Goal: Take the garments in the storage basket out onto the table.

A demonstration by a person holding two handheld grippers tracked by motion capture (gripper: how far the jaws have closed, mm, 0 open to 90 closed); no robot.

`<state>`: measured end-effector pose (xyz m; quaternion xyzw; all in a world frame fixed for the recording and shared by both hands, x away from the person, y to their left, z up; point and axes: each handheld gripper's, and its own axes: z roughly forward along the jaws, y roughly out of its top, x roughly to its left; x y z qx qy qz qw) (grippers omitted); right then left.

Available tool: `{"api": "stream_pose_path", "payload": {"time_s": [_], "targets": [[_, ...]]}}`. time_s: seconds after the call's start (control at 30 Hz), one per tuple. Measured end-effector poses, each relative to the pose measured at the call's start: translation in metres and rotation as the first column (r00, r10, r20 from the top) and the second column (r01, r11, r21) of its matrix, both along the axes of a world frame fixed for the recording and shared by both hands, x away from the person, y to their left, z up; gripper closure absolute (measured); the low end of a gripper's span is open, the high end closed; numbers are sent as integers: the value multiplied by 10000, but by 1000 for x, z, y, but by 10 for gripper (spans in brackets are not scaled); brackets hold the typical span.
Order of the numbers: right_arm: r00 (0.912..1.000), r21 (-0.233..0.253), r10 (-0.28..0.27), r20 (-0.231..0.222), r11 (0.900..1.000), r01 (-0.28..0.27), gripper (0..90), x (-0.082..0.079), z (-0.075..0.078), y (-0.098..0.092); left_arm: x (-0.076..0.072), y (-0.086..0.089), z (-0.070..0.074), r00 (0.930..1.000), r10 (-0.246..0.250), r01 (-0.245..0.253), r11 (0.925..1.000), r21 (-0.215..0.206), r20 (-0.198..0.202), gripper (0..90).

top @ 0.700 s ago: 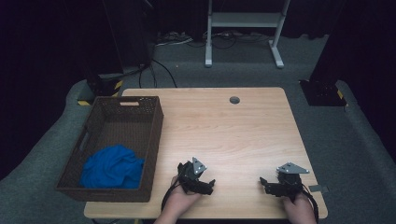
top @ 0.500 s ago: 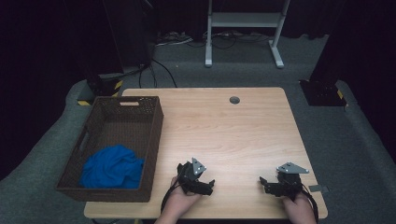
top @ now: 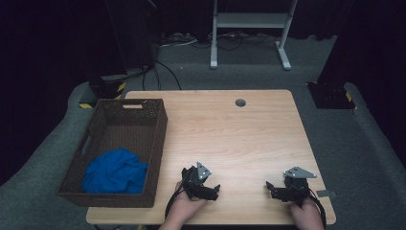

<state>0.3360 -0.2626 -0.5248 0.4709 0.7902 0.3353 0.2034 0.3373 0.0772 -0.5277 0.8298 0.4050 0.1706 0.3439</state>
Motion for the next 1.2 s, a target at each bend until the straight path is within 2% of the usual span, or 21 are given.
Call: {"api": "stream_pose_path", "payload": {"time_s": [0.33, 0.63, 0.73, 0.8, 0.93, 1.0, 1.13, 1.2], "targets": [[10000, 2, -44, 2, 10000, 44, 107, -1, 0, 0, 0, 1, 0, 10000, 18, -18, 10000, -2, 12, 12], [10000, -2, -38, 7, 10000, 38, 107, 0, 0, 0, 0, 1, 0, 9997, 261, -261, 9997, -24, 10, 7], [10000, -11, -42, 9, 10000, 42, 107, 0, 0, 0, -1, 2, 0, 9985, 529, -530, 9986, 26, 99, 10], [10000, -13, -43, 10, 10000, 43, 107, 0, 0, 0, -2, 2, 1, 9983, 528, -529, 9986, 47, 246, 10], [10000, -8, -41, 7, 10000, 41, 107, 0, 0, 0, -2, 4, 1, 9982, 545, -543, 9985, -61, 252, 9], [10000, -7, -37, 7, 10000, 37, 106, 0, 0, 0, -3, 9, 2, 9977, 623, -614, 9975, -340, 263, 8], [10000, 1, -37, -4, 10000, 37, 106, 0, 0, 1, -4, 14, 7, 9966, 708, -682, 9959, -593, 424, 15], [10000, -1, -21, -5, 10000, 21, 106, 0, 0, 1, -7, 20, 14, 9951, 672, -619, 9954, -730, 727, 30]]}}
